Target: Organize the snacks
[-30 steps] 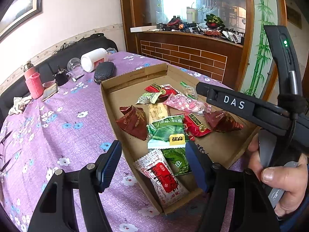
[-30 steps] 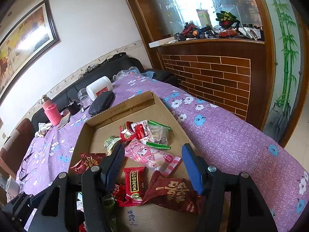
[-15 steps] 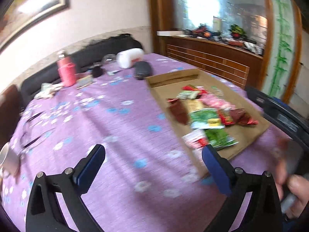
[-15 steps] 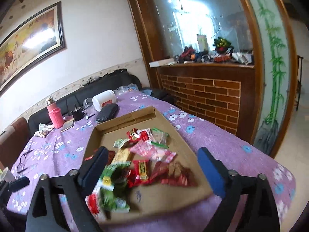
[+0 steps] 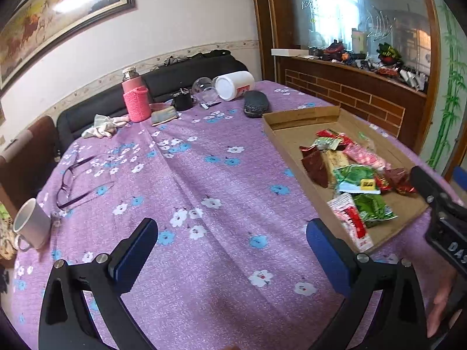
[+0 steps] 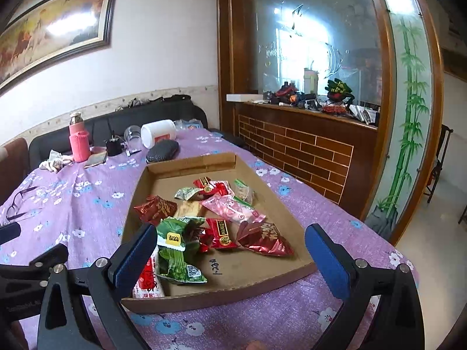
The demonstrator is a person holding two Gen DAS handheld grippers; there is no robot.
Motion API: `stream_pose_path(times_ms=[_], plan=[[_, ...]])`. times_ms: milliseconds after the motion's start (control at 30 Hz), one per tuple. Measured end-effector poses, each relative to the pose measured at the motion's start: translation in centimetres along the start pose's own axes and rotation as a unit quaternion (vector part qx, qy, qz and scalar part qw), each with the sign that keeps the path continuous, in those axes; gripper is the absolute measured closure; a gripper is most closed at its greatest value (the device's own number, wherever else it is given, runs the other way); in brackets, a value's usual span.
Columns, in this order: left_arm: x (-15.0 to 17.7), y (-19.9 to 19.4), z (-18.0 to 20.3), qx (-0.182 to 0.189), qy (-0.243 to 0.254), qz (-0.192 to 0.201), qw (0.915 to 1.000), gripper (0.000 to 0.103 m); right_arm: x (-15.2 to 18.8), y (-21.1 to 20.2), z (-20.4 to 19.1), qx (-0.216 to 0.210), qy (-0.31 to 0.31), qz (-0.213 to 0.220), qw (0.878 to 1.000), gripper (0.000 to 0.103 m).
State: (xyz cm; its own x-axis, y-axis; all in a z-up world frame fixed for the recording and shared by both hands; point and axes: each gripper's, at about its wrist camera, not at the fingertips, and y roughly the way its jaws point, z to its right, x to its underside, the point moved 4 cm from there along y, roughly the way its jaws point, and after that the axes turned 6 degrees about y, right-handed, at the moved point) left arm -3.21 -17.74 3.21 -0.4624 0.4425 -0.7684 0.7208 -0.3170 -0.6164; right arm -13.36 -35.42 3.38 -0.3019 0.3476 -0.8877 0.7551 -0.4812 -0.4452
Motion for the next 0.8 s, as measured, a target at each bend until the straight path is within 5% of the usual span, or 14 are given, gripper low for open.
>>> stream_pose_path(times_ms=[800], plan=[[0.57, 0.50, 0.28, -0.013, 0.007, -0.023, 0.9996, 0.001, 0.12, 0.28, 0.71, 0.004, 0.015, -0.005, 1.000, 0.001]])
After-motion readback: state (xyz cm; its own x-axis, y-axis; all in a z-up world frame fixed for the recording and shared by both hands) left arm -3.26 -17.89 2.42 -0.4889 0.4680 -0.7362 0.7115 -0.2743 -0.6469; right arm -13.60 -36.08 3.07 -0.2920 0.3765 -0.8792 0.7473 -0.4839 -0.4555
